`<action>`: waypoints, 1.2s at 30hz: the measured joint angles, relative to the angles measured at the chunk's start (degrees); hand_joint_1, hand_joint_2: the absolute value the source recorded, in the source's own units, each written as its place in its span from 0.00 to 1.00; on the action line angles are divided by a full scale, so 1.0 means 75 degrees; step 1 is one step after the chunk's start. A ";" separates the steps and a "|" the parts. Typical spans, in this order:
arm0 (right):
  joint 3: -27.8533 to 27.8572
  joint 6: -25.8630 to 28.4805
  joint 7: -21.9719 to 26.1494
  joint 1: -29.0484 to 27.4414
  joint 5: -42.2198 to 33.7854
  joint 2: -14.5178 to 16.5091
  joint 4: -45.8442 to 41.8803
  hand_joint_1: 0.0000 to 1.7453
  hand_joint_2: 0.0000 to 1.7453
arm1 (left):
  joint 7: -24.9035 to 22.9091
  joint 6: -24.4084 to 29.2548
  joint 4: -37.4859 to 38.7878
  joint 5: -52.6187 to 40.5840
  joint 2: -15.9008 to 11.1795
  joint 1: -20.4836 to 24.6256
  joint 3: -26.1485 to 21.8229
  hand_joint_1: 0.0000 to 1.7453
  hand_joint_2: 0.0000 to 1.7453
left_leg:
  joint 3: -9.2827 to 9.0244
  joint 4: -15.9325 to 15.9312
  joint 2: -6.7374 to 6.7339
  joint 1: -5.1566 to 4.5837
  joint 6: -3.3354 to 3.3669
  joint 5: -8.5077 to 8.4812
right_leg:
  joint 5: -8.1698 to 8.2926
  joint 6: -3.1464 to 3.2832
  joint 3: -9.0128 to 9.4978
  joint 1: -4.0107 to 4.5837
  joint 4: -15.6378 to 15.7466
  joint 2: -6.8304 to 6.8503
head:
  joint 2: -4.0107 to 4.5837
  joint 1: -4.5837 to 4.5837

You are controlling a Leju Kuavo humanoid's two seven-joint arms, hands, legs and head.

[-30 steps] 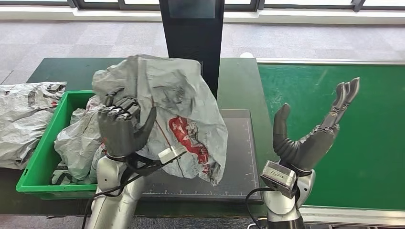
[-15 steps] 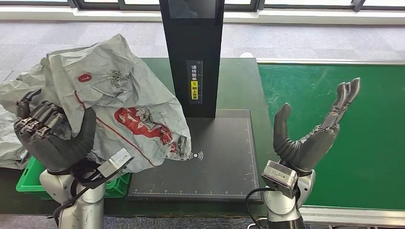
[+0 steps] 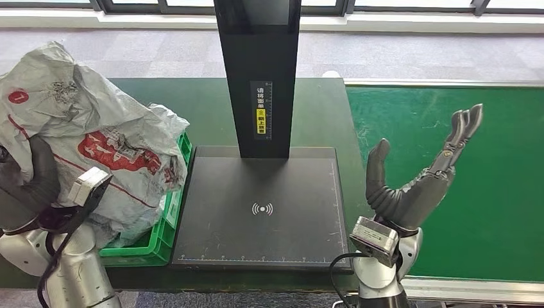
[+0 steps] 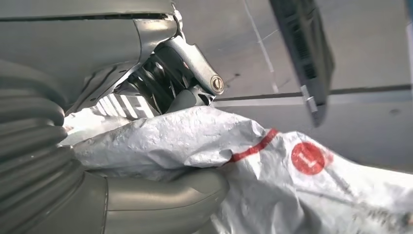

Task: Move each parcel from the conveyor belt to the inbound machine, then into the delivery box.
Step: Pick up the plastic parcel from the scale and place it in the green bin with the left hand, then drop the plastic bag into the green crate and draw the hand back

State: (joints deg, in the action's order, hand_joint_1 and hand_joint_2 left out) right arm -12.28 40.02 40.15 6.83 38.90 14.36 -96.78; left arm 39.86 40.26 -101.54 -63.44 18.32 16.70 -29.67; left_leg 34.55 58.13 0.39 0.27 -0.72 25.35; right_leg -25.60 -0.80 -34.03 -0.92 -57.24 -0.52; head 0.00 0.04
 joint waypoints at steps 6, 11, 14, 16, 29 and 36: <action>-0.0012 0.0000 0.0000 0.0002 0.0007 0.0000 0.0000 0.00 1.00 | 0.0023 0.0000 0.0394 -0.0108 0.0086 0.0243 -0.0637 1.00 1.00 | 0.0002 0.0000 0.0001 0.0000 0.0000 0.0001 | -0.0001 0.0000 -0.0001 0.0000 0.0000 0.0000 | 0.0000 0.0000; -0.0012 0.0000 -0.0001 0.0002 0.0029 0.0000 0.0000 0.00 1.00 | 0.0028 0.0000 0.0681 -0.0299 0.0127 0.0399 -0.0963 1.00 1.00 | 0.0002 0.0000 0.0001 0.0000 -0.0001 0.0002 | -0.0001 0.0000 -0.0003 0.0000 0.0001 0.0001 | 0.0000 0.0000; -0.0012 0.0000 -0.0001 0.0002 0.0031 0.0000 0.0000 0.00 1.00 | 0.0028 0.0000 0.0872 -0.0465 0.0141 0.0487 -0.1095 1.00 1.00 | 0.0002 0.0000 0.0001 0.0000 0.0000 0.0002 | -0.0001 0.0000 -0.0002 0.0000 0.0001 0.0001 | 0.0000 0.0000; -0.0012 0.0000 -0.0002 0.0002 0.0032 0.0000 0.0000 0.00 1.00 | 0.0031 0.0000 0.0991 -0.0530 0.0145 0.0526 -0.1158 1.00 1.00 | 0.0002 0.0000 0.0000 0.0000 0.0000 0.0001 | -0.0001 0.0000 -0.0002 0.0000 0.0001 0.0001 | 0.0000 0.0000; -0.0012 -0.0006 -0.0001 -0.0001 0.0062 0.0000 0.0000 0.00 1.00 | -0.0167 -0.0001 0.1363 -0.0723 0.0127 0.0602 -0.1313 0.27 1.00 | 0.0002 0.0000 0.0000 0.0000 0.0000 0.0002 | -0.0001 0.0000 -0.0005 0.0000 0.0001 0.0000 | -0.0001 0.0000; -0.0012 -0.0010 -0.0002 -0.0001 0.0074 0.0000 0.0000 0.00 1.00 | -0.2150 0.0000 0.1547 -0.2646 0.0196 0.0508 -0.0574 0.00 0.25 | 0.0002 0.0002 0.0001 -0.0002 0.0000 0.0001 | 0.0001 -0.0001 -0.0004 -0.0002 0.0002 0.0001 | 0.0000 0.0000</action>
State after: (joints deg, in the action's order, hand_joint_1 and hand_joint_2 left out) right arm -12.37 39.94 40.13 6.82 39.45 14.36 -96.78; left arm 23.73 40.26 -89.94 -83.29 19.79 20.51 -33.98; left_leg 34.57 58.14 0.40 0.25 -0.72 25.36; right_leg -25.60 -0.80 -34.06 -0.93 -57.23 -0.51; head 0.00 0.04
